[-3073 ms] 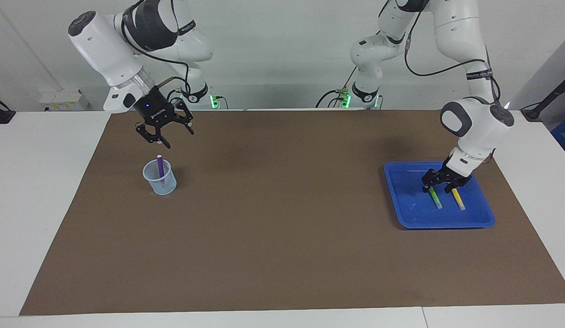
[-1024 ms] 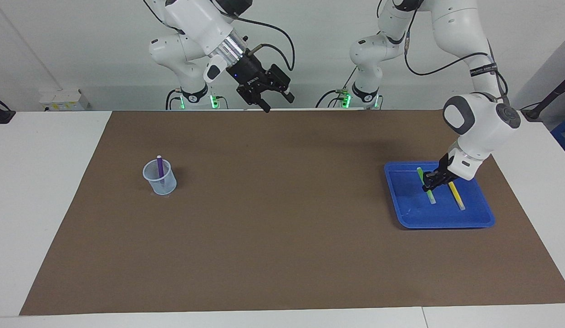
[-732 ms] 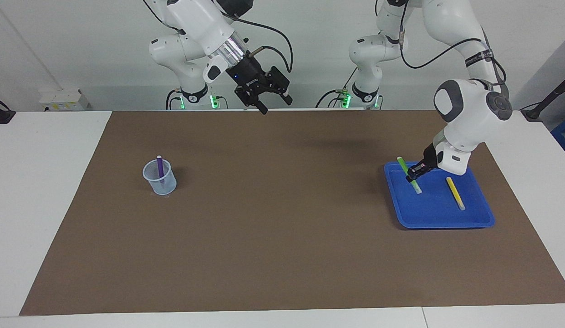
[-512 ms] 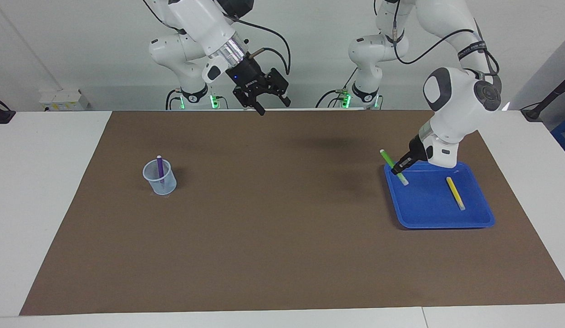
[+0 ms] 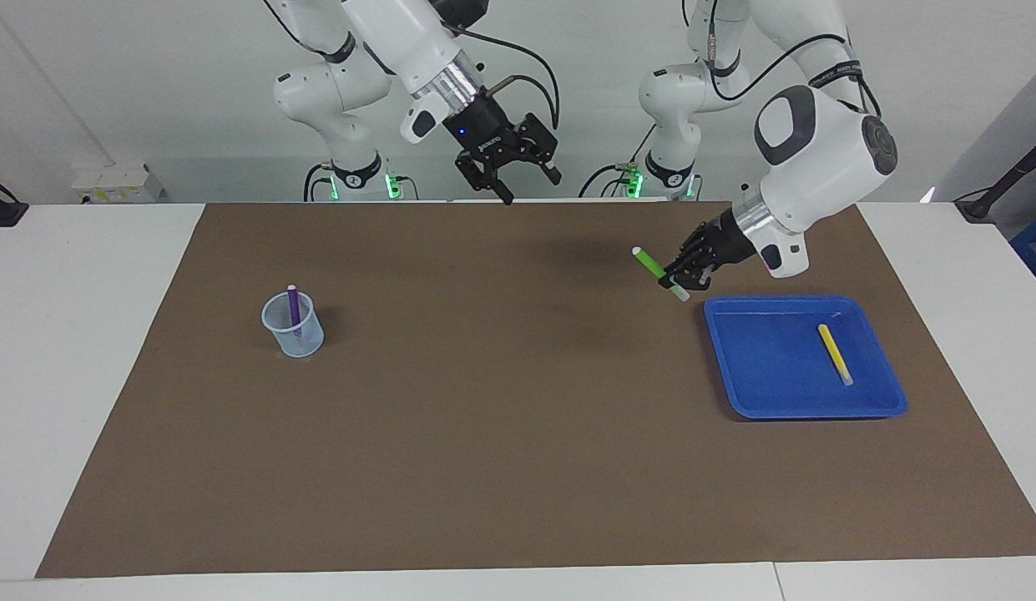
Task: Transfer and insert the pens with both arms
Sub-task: 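Lift the green pen toward the right gripper with the left gripper, then grasp the green pen with the right gripper and open the left gripper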
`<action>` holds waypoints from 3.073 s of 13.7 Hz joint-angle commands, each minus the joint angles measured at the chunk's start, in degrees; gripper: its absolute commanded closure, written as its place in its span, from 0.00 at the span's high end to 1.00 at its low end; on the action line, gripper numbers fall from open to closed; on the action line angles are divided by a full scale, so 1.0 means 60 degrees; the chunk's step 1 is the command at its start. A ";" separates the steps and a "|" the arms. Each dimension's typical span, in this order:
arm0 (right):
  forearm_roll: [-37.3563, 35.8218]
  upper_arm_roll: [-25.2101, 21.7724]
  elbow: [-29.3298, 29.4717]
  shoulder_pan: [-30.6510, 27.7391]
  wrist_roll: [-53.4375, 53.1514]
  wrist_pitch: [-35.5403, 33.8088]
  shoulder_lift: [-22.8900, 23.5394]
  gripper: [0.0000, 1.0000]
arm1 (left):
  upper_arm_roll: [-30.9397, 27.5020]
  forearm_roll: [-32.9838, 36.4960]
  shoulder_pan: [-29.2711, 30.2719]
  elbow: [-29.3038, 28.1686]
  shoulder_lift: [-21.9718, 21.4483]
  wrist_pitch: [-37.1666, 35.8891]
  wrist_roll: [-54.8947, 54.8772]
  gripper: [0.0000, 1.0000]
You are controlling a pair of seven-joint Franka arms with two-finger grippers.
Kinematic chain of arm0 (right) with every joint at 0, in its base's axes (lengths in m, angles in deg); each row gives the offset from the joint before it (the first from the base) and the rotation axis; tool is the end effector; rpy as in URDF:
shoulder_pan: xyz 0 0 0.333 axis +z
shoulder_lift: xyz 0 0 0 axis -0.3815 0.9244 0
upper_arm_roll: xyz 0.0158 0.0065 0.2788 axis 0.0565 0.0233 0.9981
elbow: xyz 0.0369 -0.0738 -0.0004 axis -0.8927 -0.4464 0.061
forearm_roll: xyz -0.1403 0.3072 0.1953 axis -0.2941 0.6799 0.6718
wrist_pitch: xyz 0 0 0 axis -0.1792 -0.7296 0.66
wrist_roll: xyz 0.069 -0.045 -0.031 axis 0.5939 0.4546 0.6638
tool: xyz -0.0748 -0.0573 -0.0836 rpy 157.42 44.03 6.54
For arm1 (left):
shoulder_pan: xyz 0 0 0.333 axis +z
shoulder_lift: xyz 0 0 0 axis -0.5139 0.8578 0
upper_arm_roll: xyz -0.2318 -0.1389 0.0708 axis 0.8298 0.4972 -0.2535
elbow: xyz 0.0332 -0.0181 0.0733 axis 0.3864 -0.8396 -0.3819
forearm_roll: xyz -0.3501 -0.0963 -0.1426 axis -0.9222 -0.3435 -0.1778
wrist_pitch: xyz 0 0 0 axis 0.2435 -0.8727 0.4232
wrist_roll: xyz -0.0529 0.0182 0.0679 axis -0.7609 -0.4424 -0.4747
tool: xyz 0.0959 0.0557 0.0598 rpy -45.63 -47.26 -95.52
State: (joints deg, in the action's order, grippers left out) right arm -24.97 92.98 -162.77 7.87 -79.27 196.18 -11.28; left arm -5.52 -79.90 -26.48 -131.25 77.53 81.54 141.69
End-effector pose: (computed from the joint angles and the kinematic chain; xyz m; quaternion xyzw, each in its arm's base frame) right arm 0.4539 0.3569 0.5349 -0.9144 0.1726 -0.0834 0.3566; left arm 0.5366 -0.1818 0.4640 0.7679 0.5797 -0.2218 0.1583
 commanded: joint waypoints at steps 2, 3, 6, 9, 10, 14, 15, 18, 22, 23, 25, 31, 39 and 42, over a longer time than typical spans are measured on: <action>-0.0334 -0.0014 0.0020 0.0283 0.0037 0.0678 0.0387 1.00 | -0.0098 -0.1132 -0.0125 -0.0321 -0.0382 -0.0519 0.0723 0.00; -0.0336 -0.0014 0.0035 0.0297 0.0344 0.0678 0.0446 1.00 | -0.0098 -0.1381 -0.0111 -0.0496 -0.0456 -0.0505 0.0680 0.00; -0.0350 -0.0014 0.0195 0.0283 0.0917 0.0766 0.0752 1.00 | -0.0083 -0.1647 -0.0329 -0.0585 -0.0515 -0.0519 0.0475 0.00; -0.0700 0.0001 0.0619 0.0443 0.1399 0.0986 0.1308 1.00 | -0.0083 -0.1721 -0.0549 -0.0731 -0.0588 -0.0505 0.0460 0.00; -0.0832 0.0001 0.0766 0.0473 0.1532 0.0986 0.1456 1.00 | -0.0083 -0.1793 -0.0550 -0.0790 -0.0617 -0.0505 0.0445 0.00; -0.0863 0.0001 0.0855 0.0488 0.1548 0.0811 0.1516 0.99 | -0.0083 -0.1999 -0.0550 -0.0834 -0.0647 -0.0505 0.0431 0.00; -0.0863 0.0001 0.0797 0.0488 0.1548 0.0752 0.1472 0.98 | -0.0083 -0.1999 -0.0550 -0.0849 -0.0647 -0.0505 0.0431 0.00; -0.0863 0.0001 0.0826 0.0488 0.1534 0.0401 0.1442 0.95 | -0.0083 -0.2043 -0.0535 -0.0893 -0.0661 -0.0534 0.0343 0.00; -0.1315 -0.0014 0.0942 0.0474 0.1548 -0.0054 0.1442 0.87 | -0.0083 -0.2058 -0.0477 -0.0893 -0.0676 -0.0621 0.0328 0.00; -0.1419 -0.0014 0.1001 0.0473 0.1563 -0.0083 0.1471 0.84 | -0.0083 -0.2043 -0.0462 -0.0893 -0.0676 -0.0665 0.0299 0.00; -0.1420 -0.0013 0.1060 0.0459 0.1577 -0.0083 0.1515 0.73 | -0.0098 -0.2043 -0.0447 -0.0893 -0.0705 -0.0754 0.0255 0.00; -0.1420 0.0001 0.1090 0.0459 0.1577 -0.0069 0.1516 0.69 | -0.0098 -0.2101 -0.0418 -0.0893 -0.0705 -0.0812 0.0255 0.00; -0.1420 0.0001 0.1060 0.0459 0.1563 -0.0054 0.1516 0.04 | -0.0098 -0.2321 -0.0418 -0.0937 -0.0720 -0.0754 0.0240 0.00; -0.1405 0.0001 0.1045 0.0459 0.1534 -0.0054 0.1501 0.00 | -0.0098 -0.2409 -0.0433 -0.0937 -0.0720 -0.0768 0.0168 0.00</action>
State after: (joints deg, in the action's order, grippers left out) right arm -32.50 93.03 -156.98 10.98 -70.38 196.60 -2.68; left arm -5.51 -92.64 -29.20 -135.02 75.28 77.56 143.97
